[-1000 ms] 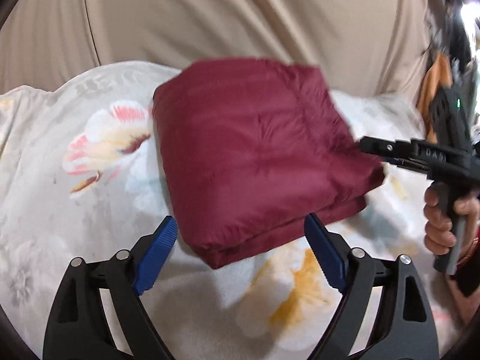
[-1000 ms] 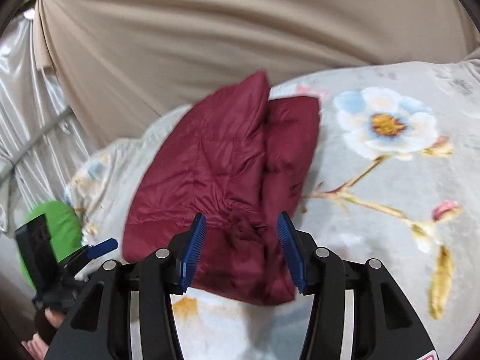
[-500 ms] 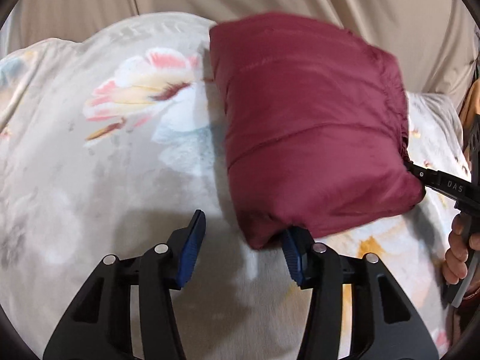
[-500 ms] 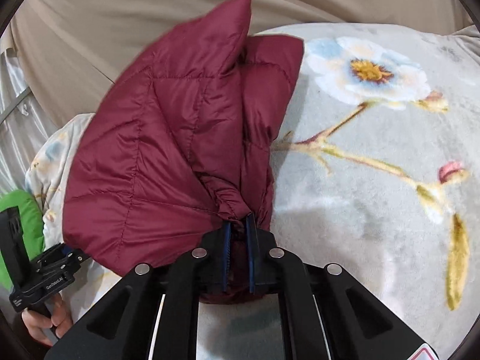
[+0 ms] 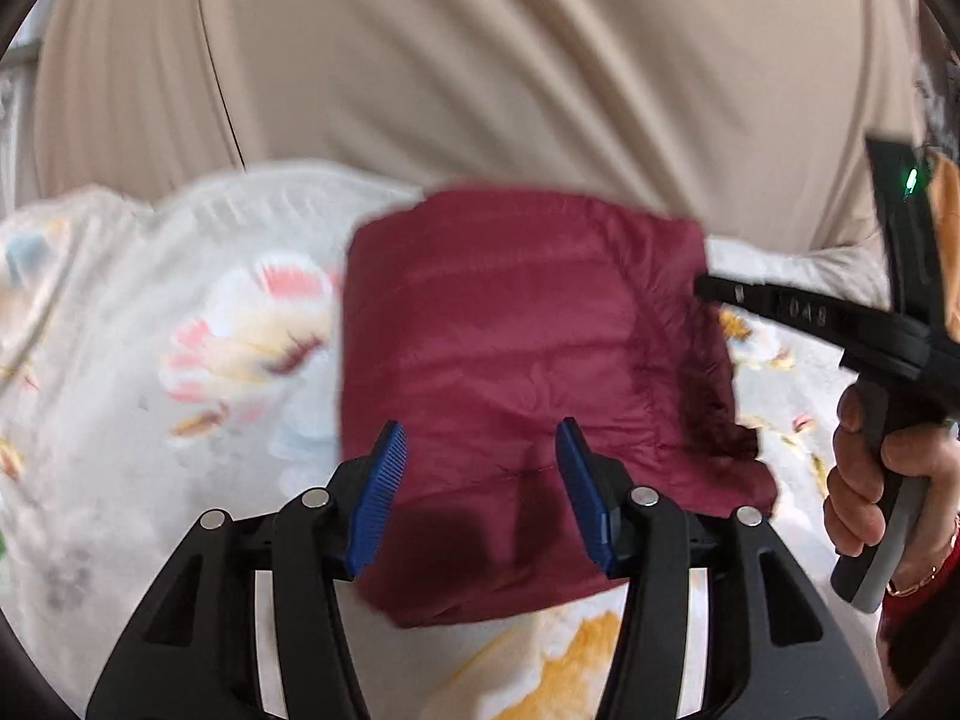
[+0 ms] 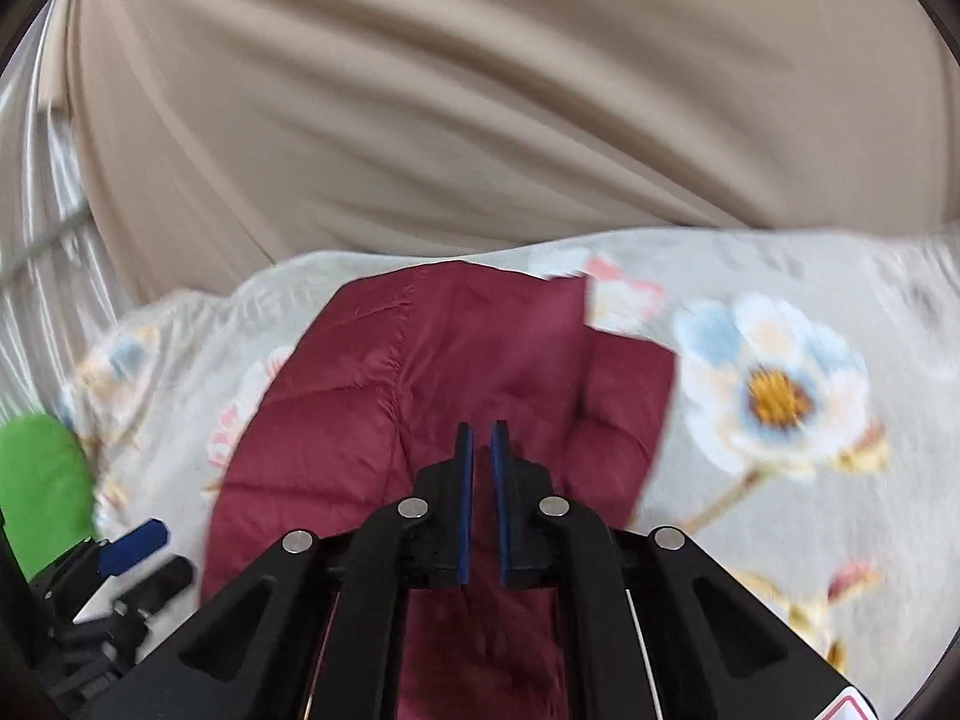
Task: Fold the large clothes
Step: 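Fold the bundle end over and lay it down, opening both tools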
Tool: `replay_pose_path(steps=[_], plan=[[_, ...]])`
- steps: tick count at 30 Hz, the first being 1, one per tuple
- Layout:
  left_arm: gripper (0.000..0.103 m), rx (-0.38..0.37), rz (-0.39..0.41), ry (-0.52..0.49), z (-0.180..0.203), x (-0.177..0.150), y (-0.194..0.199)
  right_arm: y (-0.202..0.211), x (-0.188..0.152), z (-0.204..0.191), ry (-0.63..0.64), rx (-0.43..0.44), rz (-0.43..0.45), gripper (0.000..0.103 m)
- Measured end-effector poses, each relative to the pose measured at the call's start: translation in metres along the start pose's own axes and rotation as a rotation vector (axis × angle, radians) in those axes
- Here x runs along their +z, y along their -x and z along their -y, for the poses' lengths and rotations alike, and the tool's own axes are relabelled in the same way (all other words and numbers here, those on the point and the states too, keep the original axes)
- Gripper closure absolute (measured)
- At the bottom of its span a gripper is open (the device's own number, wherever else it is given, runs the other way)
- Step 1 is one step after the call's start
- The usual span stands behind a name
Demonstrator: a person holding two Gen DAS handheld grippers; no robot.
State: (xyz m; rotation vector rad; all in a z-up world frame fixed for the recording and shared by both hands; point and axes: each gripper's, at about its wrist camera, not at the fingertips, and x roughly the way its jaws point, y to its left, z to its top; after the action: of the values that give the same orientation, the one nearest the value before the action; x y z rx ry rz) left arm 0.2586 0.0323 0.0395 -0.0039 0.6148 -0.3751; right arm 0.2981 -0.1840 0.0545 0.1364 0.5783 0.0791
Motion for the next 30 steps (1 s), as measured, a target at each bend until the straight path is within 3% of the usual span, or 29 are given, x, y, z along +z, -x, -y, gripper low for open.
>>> replay_pose_path(steps=[5,10,13,15,18,21,25,28,30], plan=[[0.051,0.042,-0.009,-0.010,0.001,-0.013,-0.024,-0.061,-0.013,0.033,-0.063,-0.047,-0.118,0.103],[0.050,0.059,-0.012,-0.016,0.011,-0.017,-0.029,-0.076,-0.030,0.048,-0.117,-0.029,-0.140,0.103],[0.049,0.056,-0.024,0.016,0.010,-0.017,-0.022,-0.051,-0.024,0.043,-0.141,-0.062,-0.122,0.103],[0.049,0.031,-0.024,0.039,0.004,-0.018,-0.012,-0.015,-0.023,0.037,-0.147,-0.004,-0.062,0.103],[0.049,0.013,-0.027,0.060,-0.002,-0.023,0.001,0.029,-0.038,0.020,-0.091,0.055,-0.042,0.103],[0.049,0.021,-0.047,0.059,-0.002,-0.032,-0.001,0.034,-0.066,0.010,-0.056,0.066,-0.117,0.103],[0.043,0.053,-0.050,0.035,0.005,-0.041,-0.008,0.006,-0.095,0.011,-0.038,0.007,-0.194,0.103],[0.040,0.078,-0.052,0.027,0.010,-0.044,-0.006,0.012,-0.098,0.009,-0.052,-0.021,-0.187,0.103],[0.031,0.076,-0.053,0.045,0.010,-0.047,0.001,0.032,-0.097,0.003,-0.054,-0.031,-0.147,0.102]])
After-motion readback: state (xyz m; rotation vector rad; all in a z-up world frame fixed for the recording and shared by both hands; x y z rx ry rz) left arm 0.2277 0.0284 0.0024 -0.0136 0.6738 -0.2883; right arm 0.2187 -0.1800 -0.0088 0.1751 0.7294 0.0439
